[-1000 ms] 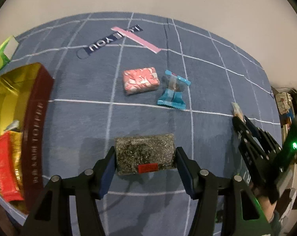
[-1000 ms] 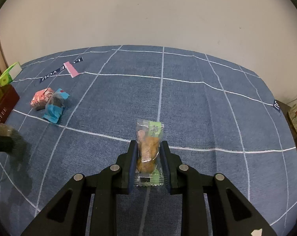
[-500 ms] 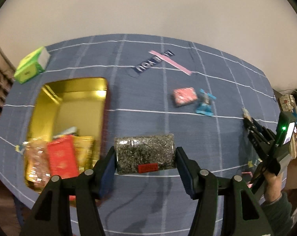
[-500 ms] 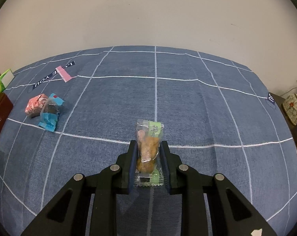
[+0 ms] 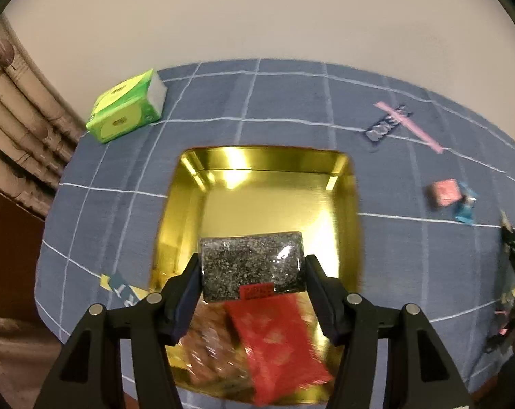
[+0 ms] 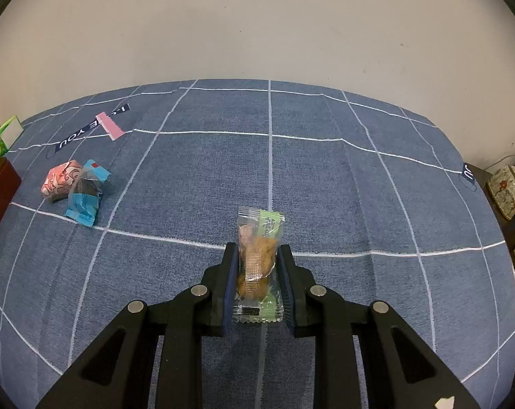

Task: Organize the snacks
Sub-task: 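Carry the seaweed block into the tin and open the left gripper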

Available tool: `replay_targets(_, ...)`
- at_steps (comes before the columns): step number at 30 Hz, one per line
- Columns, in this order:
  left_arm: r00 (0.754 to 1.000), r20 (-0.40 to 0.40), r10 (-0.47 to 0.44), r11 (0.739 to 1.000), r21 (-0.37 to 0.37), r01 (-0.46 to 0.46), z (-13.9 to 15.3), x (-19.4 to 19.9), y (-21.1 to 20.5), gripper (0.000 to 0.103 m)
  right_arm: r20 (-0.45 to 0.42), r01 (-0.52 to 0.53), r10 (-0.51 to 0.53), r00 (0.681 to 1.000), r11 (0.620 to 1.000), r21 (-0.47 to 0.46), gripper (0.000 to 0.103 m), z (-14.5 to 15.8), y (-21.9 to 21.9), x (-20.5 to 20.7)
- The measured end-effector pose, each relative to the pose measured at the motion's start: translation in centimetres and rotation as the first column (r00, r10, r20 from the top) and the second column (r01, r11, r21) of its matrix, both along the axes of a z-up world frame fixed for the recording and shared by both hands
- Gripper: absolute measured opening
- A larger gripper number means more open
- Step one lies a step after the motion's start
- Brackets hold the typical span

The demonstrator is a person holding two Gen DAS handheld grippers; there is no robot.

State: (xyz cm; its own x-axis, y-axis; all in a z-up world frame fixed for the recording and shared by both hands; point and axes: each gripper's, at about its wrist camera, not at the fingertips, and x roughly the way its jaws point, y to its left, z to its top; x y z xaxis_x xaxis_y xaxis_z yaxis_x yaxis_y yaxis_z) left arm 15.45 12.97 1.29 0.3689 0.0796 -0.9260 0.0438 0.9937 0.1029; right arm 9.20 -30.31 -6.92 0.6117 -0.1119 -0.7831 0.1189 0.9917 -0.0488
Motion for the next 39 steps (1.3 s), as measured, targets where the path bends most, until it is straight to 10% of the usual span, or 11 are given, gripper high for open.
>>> replay_targets(39,0.994,-0.104,-0.01,1.0,0.005,0.011,-6.4,3.7,4.5,0.06,-0.004,-0.003,0.003,1.0,0.999,-0.041,0.022,0.1,0.4,0.0)
